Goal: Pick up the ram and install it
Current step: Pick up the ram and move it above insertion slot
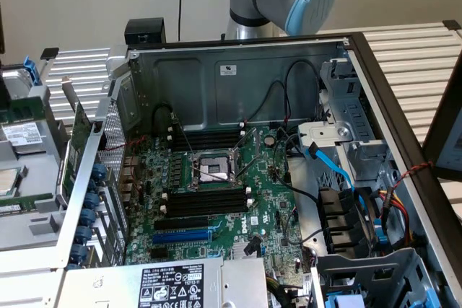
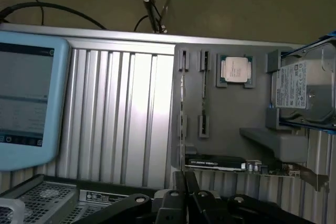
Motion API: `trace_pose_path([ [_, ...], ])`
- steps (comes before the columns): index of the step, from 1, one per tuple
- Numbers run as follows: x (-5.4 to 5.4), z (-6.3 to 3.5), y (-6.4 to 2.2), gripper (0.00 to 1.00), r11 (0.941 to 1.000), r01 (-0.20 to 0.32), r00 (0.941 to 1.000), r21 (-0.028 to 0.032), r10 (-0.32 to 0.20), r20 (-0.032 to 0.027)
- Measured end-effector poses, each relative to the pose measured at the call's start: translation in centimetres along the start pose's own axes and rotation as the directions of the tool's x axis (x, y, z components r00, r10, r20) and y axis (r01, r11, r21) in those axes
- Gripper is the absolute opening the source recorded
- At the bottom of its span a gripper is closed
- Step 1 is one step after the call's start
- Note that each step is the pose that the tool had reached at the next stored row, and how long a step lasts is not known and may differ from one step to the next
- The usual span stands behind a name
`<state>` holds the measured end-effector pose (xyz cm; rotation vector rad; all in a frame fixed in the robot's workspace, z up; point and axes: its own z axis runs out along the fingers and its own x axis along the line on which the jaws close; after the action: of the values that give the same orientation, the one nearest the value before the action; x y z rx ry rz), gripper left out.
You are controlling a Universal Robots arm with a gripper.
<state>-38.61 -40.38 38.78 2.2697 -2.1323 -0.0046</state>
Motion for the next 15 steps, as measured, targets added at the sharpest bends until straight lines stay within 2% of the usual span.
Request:
trace_pose_path([
  [4,0.2,-1.36,-1.38,0.12,1.0,0.0,1.0,-0.0073,0.0,0.0005],
  [10,0.6,-2.86,-4.09,0.12,1.0,0.0,1.0,-0.0079,0.0,0.0022],
  [15,0.8,-3.13,-6.34,0.12,1.0,0.0,1.0,-0.0076,0.0,0.005],
])
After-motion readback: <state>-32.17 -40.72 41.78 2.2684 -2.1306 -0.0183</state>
